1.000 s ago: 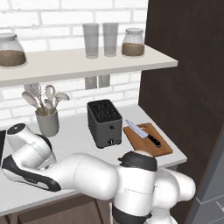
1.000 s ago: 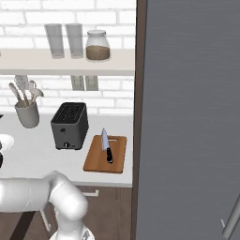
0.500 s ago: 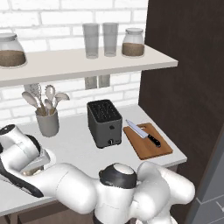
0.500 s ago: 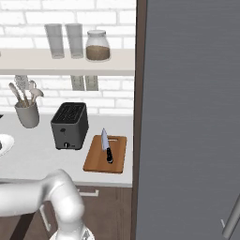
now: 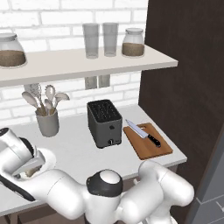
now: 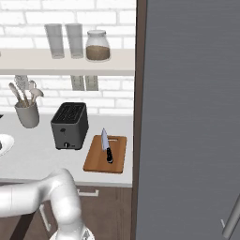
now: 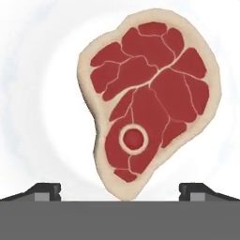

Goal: Pick up the knife from the drawer and place it on the cutting board. Then place the meat from the plate to the cutting board.

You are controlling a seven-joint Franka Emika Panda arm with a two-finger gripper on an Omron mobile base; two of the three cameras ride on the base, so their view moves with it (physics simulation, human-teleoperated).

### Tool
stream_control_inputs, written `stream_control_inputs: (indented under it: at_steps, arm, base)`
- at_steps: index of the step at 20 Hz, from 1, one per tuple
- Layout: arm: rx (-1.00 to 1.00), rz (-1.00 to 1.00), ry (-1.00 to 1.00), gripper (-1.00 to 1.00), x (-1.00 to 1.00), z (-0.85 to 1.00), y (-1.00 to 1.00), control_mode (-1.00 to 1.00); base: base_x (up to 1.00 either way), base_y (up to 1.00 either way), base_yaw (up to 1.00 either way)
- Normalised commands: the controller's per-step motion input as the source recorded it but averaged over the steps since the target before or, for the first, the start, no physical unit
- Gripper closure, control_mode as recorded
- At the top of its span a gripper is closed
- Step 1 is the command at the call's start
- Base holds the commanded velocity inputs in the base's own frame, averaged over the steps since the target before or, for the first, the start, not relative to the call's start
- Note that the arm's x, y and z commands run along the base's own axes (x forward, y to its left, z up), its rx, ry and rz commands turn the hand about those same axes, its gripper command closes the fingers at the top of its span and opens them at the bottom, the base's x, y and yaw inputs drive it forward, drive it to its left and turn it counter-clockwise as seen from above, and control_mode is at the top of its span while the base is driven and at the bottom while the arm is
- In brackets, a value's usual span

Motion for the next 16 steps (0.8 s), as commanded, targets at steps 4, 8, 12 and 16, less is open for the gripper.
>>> stream_control_inputs:
  at_steps: [4, 8, 12, 16]
  arm:
    - [-0.06, 0.0, 0.0, -1.0, 0.31, -0.49, 0.16, -1.0]
    - [-0.01, -0.02, 0.0, -1.0, 0.35, -0.04, 0.23, -1.0]
    - [0.0, -0.04, 0.0, -1.0, 0.08, -0.02, 0.05, -1.0]
    - [0.0, -0.05, 0.0, -1.0, 0.0, -0.13, -0.05, -1.0]
  base:
    - [0.0, 0.0, 0.0]
    - [0.0, 0.0, 0.0]
    - [0.0, 0.0, 0.0]
    - [0.0, 0.0, 0.0]
